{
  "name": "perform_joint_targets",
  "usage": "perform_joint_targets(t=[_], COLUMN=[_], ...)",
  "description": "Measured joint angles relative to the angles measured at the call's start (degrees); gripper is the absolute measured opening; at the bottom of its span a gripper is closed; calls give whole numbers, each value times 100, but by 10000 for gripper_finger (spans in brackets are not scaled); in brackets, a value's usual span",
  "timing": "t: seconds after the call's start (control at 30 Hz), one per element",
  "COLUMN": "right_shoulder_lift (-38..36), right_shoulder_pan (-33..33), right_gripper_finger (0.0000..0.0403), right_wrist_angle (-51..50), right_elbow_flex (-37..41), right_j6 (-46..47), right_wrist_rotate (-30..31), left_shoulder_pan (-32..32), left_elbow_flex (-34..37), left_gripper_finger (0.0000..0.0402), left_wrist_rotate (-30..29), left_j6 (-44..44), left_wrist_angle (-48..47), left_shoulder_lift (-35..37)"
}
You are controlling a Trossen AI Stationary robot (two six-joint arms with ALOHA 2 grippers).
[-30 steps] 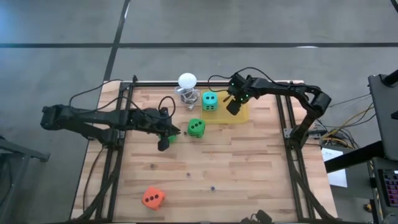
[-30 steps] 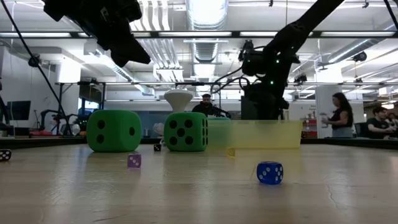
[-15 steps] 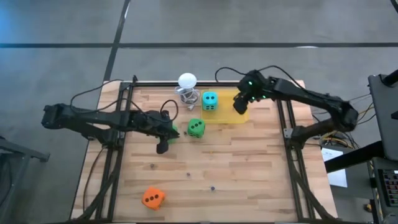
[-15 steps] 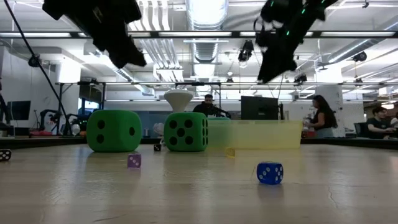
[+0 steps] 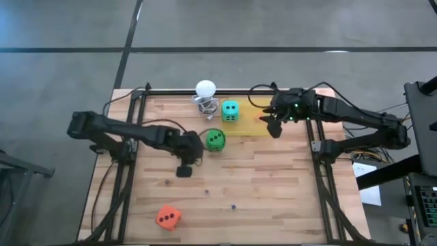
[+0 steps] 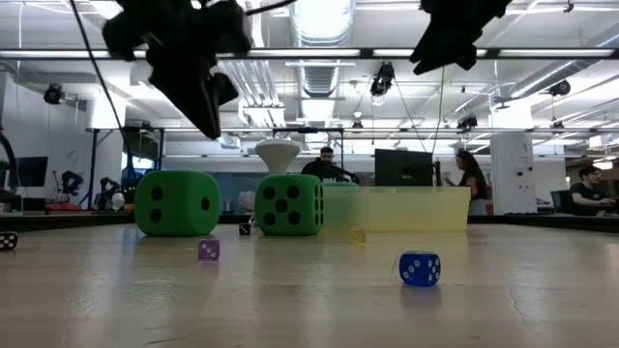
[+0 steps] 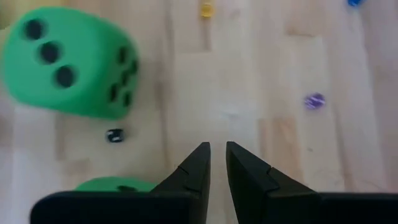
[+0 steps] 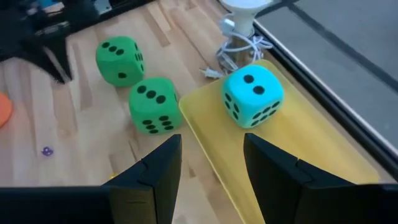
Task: Pick & Place Dice
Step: Put the small violet dice into the yellow bin
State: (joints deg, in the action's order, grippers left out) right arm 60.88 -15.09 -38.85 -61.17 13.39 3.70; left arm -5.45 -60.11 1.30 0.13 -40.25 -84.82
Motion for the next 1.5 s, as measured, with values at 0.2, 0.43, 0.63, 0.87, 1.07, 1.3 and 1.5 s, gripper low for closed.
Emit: perform_joint_targets(t=[0.2, 0.43, 0.63, 0.87, 1.07, 1.3, 1.5], right_shoulder_lift=[-7, -19, -99, -269, -352, -352, -352], right_shoulder_pan=[197, 254, 429, 768, 905, 934, 936], right_gripper_finger=[166, 166, 166, 166, 166, 166, 166], right_wrist_angle=[-129, -126, -120, -120, -122, -122, -128], right_elbow_flex=[142, 396, 407, 407, 407, 407, 407], right_j6=[17, 56, 189, 419, 548, 575, 575], right_wrist_rotate=[389, 386, 381, 389, 446, 545, 544], left_shoulder_pan=[-729, -1376, -1491, -1610, -1701, -1722, -1718], left_elbow_flex=[-360, -380, -633, -844, -822, -787, -774], left_gripper_finger=[59, 89, 151, 213, 228, 220, 211], left_wrist_rotate=[-149, -660, -794, -683, -469, -470, -474], left_j6=[601, 928, 601, 575, 587, 694, 804], left_wrist_angle=[-37, 462, 533, 562, 903, 1050, 1128], left_shoulder_lift=[-459, -1059, -1588, -1958, -2103, -2253, -2544])
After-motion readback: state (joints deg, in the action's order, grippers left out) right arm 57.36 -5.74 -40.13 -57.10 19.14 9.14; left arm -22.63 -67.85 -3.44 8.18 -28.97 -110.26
